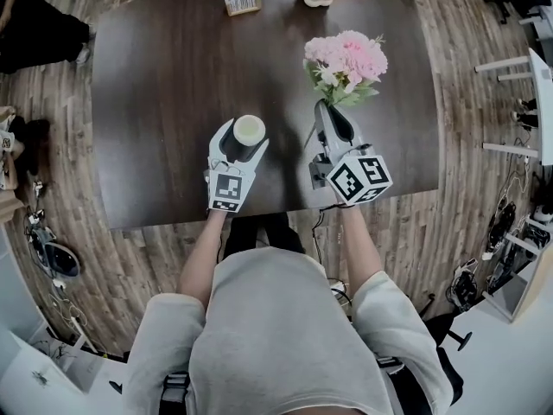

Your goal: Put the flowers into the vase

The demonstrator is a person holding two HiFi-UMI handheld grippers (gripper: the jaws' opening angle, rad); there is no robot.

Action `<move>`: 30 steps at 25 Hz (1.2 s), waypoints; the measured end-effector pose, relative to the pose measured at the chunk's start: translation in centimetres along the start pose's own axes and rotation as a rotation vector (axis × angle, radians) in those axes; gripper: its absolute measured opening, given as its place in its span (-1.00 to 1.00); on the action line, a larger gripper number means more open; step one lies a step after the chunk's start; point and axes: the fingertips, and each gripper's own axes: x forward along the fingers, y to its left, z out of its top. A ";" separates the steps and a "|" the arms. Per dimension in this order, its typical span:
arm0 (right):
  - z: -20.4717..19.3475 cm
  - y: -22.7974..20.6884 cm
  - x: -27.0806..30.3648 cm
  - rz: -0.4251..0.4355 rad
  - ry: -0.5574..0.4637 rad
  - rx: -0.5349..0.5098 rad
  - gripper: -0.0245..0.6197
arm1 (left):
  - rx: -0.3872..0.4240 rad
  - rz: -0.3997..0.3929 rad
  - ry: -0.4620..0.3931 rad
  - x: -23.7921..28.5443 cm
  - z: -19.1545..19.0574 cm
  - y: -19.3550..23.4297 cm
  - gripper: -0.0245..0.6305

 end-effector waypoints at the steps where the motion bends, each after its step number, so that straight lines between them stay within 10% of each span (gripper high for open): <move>1: 1.9 1.6 0.1 0.041 -0.044 -0.011 -0.89 | 0.000 -0.002 0.001 0.0 0.0 -0.1 0.14; 9: 9.0 13.1 4.0 0.305 -0.230 -0.091 -0.89 | -0.009 0.001 0.005 -0.1 -1.5 1.8 0.14; 16: 9.3 15.0 4.6 0.378 -0.245 -0.087 -0.89 | -0.001 0.007 0.011 0.2 -0.8 0.3 0.14; 30: -0.3 14.6 3.2 0.382 -0.109 -0.161 -0.83 | 0.000 0.018 -0.006 0.4 -0.3 0.1 0.14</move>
